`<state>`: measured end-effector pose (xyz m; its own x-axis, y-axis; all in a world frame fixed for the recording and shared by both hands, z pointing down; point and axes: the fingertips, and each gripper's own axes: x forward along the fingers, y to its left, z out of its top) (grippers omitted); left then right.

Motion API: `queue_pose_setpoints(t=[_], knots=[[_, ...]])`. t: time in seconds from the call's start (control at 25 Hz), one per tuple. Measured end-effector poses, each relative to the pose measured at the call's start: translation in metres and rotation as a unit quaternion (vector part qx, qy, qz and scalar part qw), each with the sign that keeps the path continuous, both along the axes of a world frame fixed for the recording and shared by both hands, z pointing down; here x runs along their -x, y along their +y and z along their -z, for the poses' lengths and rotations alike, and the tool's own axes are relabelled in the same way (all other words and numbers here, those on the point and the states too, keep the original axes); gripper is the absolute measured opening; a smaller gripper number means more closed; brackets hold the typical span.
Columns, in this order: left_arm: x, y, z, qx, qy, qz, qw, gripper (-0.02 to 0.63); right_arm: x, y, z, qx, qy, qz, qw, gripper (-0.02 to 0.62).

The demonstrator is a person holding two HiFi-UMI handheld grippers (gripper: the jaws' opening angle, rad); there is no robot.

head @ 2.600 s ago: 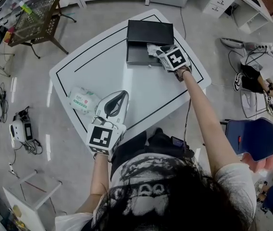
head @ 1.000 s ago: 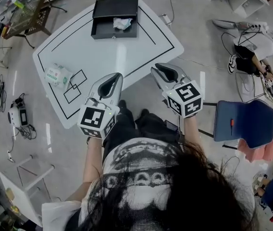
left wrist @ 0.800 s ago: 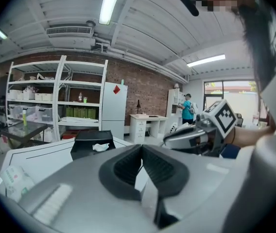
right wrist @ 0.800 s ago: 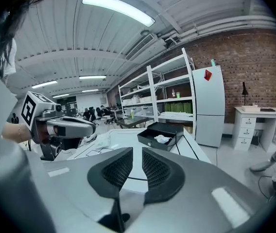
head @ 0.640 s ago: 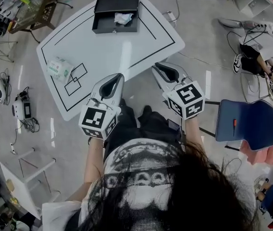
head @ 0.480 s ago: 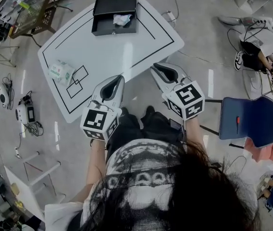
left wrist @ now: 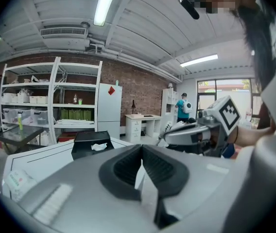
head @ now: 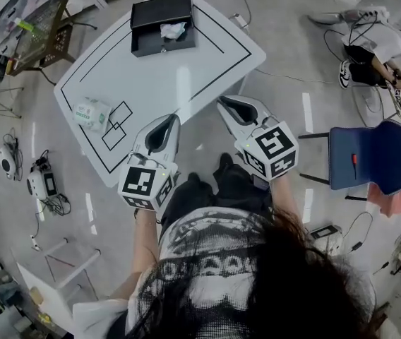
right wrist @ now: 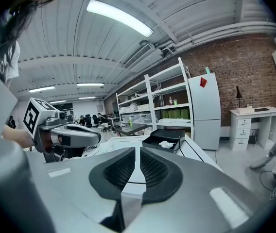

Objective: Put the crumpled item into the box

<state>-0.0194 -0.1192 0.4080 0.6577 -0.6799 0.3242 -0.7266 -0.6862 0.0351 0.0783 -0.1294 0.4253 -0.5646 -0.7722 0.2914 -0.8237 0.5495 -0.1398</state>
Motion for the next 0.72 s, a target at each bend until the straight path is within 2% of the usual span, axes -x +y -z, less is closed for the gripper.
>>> queue_pose_setpoints(t=[0.36, 0.72], knots=[[0.063, 0.038, 0.011, -0.018, 0.009, -0.024, 0.9995, 0.000, 0.060, 0.044, 0.009, -0.006, 0.006, -0.029, 1.000, 0.003], [0.110, 0.072, 0.018, -0.029, 0.026, -0.045, 0.9982, 0.000, 0.113, 0.086, 0.010, -0.003, 0.043, -0.043, 0.998, 0.002]])
